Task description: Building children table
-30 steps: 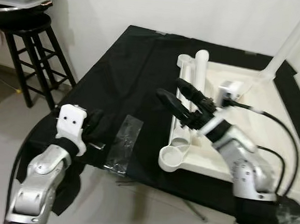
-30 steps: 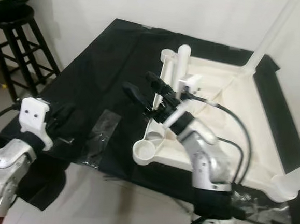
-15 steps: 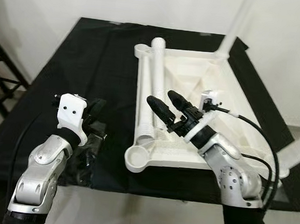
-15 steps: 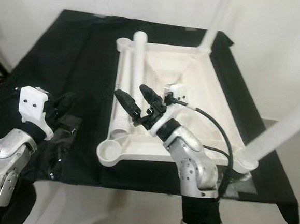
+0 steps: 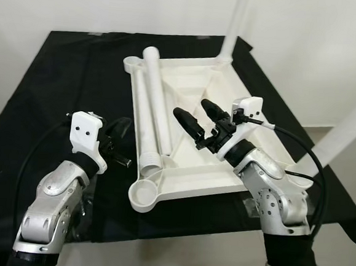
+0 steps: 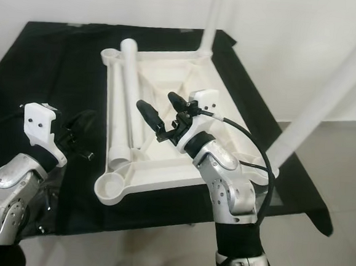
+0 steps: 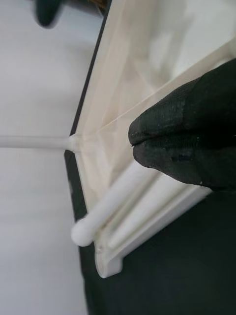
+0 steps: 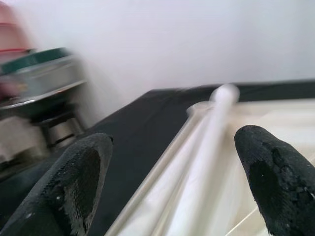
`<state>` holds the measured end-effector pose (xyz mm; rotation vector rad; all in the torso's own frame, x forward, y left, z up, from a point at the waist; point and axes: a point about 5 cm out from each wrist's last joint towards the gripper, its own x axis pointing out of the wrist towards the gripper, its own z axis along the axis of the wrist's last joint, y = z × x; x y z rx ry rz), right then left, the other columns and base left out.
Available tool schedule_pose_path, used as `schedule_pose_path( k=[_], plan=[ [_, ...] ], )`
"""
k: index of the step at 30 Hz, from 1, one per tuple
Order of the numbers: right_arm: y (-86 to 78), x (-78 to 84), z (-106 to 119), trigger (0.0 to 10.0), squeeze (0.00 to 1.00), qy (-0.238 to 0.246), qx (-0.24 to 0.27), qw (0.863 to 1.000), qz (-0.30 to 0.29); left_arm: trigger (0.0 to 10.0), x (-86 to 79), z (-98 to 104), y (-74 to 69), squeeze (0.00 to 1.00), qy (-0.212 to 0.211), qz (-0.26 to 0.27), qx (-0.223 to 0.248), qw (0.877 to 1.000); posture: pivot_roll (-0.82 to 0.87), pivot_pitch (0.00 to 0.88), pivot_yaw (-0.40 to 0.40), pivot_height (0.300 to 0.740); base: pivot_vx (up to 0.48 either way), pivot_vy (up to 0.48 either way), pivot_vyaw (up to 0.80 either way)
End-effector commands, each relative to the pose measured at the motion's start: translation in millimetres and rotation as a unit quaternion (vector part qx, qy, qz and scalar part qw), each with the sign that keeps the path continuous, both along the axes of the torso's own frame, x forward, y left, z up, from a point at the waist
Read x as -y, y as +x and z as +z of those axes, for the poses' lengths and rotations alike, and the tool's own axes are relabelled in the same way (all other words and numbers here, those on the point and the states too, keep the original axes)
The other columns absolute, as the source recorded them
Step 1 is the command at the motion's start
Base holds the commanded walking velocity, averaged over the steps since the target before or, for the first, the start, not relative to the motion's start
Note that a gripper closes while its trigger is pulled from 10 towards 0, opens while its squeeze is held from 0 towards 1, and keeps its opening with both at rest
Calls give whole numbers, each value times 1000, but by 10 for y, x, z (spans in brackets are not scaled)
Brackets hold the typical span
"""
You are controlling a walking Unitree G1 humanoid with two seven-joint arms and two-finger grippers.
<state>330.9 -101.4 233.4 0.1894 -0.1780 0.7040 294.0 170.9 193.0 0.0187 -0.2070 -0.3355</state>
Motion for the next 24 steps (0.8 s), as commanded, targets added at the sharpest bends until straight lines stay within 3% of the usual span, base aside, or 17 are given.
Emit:
schedule_pose_path(
  k=[1,2,4,5,8,10,12,15,21,23,24],
  plan=[
    [11,74,13,10000,0,0,12,1000,-16,10000,-10,-8,7,0,4,-3,2,1000,-80,59,8,740,0,0,-800],
    [51,91,81,10000,0,-2,21,1000,-23,10000,-5,16,46,0,-1,-5,3,1000,-80,59,8,740,0,0,-800],
    [15,269,-38,10000,0,5,-4,998,-69,10000,20,-86,19,0,3,-4,-11,1000,-77,19,1,740,0,0,-800],
    [15,269,-38,10000,0,5,-4,998,-69,10000,20,-86,19,0,3,-4,-11,1000,-77,19,1,740,0,0,-800],
    [-180,493,-461,10000,0,-24,-60,992,-113,10000,73,-234,-48,0,12,-12,-32,999,-74,28,6,740,0,0,-800],
    [-252,536,-542,10000,0,-36,-74,989,-122,10000,130,-207,-51,0,26,-29,-33,999,-71,26,7,740,0,0,-800],
    [-252,536,-542,10000,0,-36,-74,989,-122,10000,130,-207,-51,0,26,-29,-33,999,-71,26,7,740,0,0,-800],
    [-233,473,-564,10000,0,-53,-40,993,-101,10000,219,-177,-52,0,65,-82,-13,994,-57,0,-11,740,0,0,-800],
    [-200,439,-585,10000,0,-53,-35,993,-104,10000,220,-179,-40,0,75,-82,-9,994,-58,0,-12,740,0,0,-533],
    [-228,230,-621,10000,0,-66,-29,995,-71,10000,281,-110,-38,0,91,-85,6,992,-33,0,-17,740,0,0,0],
    [-228,230,-621,10000,0,-66,-29,995,-71,10000,281,-110,-38,0,91,-85,6,992,-33,0,-17,740,0,0,0]
  ],
)
